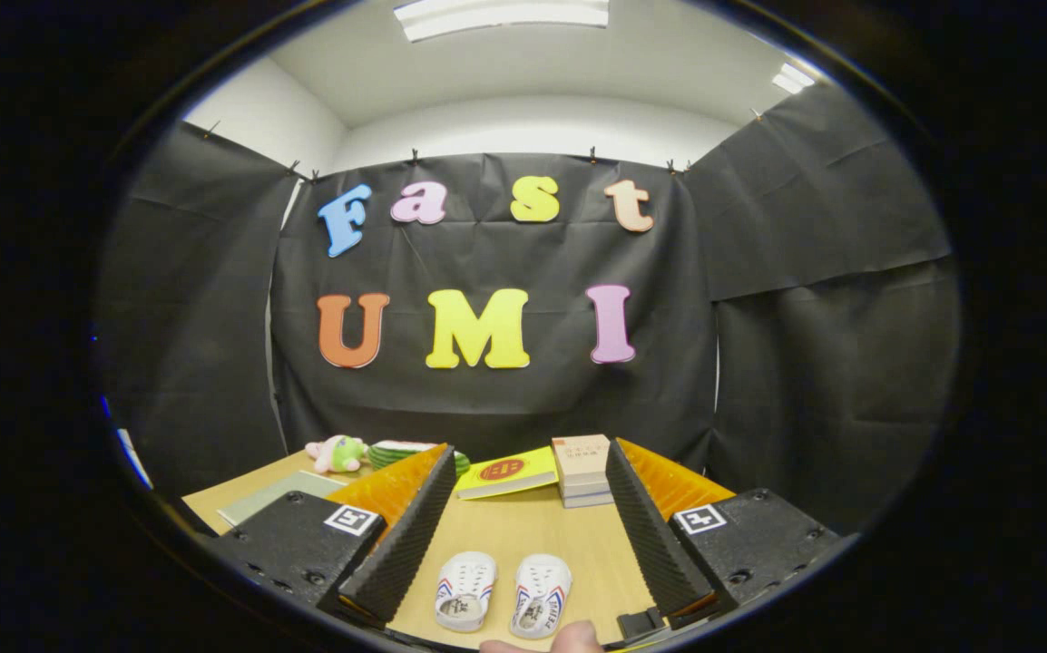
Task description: Open the storage box then place both shoes into the box .Put the left shoe in first, then the right shoe, with the right side of both shoes facing outward in a uniform manner.
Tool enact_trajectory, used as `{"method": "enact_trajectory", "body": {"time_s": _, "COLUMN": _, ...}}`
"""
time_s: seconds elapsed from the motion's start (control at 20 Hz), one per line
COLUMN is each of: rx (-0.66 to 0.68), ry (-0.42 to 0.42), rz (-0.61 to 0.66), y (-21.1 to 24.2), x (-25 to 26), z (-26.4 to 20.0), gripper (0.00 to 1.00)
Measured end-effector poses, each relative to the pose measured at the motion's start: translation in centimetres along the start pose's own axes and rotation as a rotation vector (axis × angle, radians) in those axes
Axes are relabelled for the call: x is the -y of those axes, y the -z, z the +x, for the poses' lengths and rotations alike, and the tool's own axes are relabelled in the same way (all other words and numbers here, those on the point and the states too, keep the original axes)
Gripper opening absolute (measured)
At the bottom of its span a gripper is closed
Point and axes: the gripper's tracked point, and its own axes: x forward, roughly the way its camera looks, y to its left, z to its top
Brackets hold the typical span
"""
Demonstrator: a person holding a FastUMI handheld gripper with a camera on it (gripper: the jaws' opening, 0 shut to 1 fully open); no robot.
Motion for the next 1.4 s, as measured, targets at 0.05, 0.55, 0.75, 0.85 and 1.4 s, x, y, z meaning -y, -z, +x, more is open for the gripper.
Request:
{"method": "enact_trajectory", "body": {"time_s": 0.05, "rx": 0.000, "ry": -0.002, "rz": -0.001, "y": 0.1, "x": 0.0, "z": 0.0, "gripper": 1.00}}
{"method": "enact_trajectory", "body": {"time_s": 0.55, "rx": -0.032, "ry": -0.068, "rz": 0.008, "y": 1.0, "x": -2.0, "z": 0.5, "gripper": 1.00}}
{"method": "enact_trajectory", "body": {"time_s": 0.75, "rx": -0.040, "ry": -0.108, "rz": 0.020, "y": 1.2, "x": -2.7, "z": 0.7, "gripper": 1.00}}
{"method": "enact_trajectory", "body": {"time_s": 0.85, "rx": -0.048, "ry": -0.112, "rz": 0.023, "y": 1.6, "x": -2.7, "z": 0.9, "gripper": 1.00}}
{"method": "enact_trajectory", "body": {"time_s": 1.4, "rx": -0.281, "ry": -0.410, "rz": 0.185, "y": 7.6, "x": -8.4, "z": 1.5, "gripper": 1.00}}
